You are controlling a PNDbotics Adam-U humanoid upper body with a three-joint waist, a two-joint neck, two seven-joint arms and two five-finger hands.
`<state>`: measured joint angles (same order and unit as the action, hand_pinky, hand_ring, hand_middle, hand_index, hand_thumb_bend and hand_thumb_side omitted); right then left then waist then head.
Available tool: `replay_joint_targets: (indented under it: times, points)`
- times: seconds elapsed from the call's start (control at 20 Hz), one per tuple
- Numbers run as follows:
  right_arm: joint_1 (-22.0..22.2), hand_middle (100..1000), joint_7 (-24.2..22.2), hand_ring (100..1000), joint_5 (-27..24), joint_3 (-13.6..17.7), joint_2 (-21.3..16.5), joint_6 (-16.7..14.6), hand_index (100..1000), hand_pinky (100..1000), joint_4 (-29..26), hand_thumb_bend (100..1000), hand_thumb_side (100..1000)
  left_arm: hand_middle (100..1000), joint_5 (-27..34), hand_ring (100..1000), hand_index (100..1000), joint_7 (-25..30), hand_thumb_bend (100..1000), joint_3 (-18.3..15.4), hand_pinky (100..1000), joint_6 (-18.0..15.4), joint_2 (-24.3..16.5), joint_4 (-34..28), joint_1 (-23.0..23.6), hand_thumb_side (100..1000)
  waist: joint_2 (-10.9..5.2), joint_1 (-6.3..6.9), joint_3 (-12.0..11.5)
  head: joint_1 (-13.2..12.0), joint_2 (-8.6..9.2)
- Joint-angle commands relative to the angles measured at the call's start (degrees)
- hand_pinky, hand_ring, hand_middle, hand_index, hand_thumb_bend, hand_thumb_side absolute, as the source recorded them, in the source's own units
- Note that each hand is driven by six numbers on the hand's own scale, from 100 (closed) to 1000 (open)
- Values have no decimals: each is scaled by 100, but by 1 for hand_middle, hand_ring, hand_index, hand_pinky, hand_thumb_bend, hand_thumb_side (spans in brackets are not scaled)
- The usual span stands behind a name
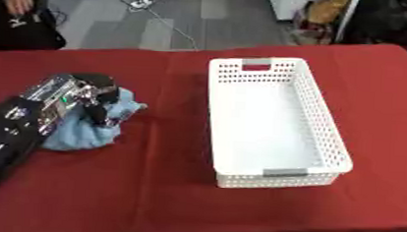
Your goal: Pick up objects on the table and place them in the box.
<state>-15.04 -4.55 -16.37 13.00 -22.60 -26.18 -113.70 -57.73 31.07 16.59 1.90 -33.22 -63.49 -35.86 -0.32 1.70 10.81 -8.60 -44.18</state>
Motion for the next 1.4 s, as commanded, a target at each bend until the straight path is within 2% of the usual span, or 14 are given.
replay_joint_targets:
  times: [0.05, 0.2, 0.4, 0.75, 1.1, 1.4]
  points:
    - [-83, 835, 24, 864, 22, 49, -76, 1, 944, 839, -89, 100, 1000, 100, 116, 100, 178, -76, 155, -117, 100, 91, -415, -388, -173, 167, -68, -2, 3, 2, 6]
    - [-76, 834, 29, 864, 28, 51, -85, 4, 944, 839, -89, 100, 1000, 100, 128, 100, 165, -121, 174, -243, 100, 247, -671, -681, -255, 104, -77, 4, -3, 40, 6]
    - [-62, 834, 35, 864, 35, 54, -94, 6, 944, 839, -89, 100, 1000, 100, 34, 100, 153, -140, 227, -407, 100, 363, -969, -1027, -392, 100, -90, 10, -13, 65, 6]
    - [-32, 834, 37, 864, 43, 52, -107, 9, 944, 839, -89, 100, 1000, 100, -145, 100, 148, 18, 238, -613, 100, 360, -1198, -1467, -733, 100, -115, 9, -32, 65, 6]
    - [-20, 834, 17, 864, 34, 30, -113, 7, 944, 839, -89, 100, 1000, 100, -49, 100, 149, 319, 228, -395, 100, 123, -924, -1619, -1370, 100, -138, 10, -24, 0, 6]
    - [-36, 834, -4, 864, -3, 6, -88, 3, 944, 839, -89, 100, 1000, 100, -33, 100, 152, 414, 213, -197, 100, -66, -283, -1616, -2037, 100, -144, 4, 4, -124, 6]
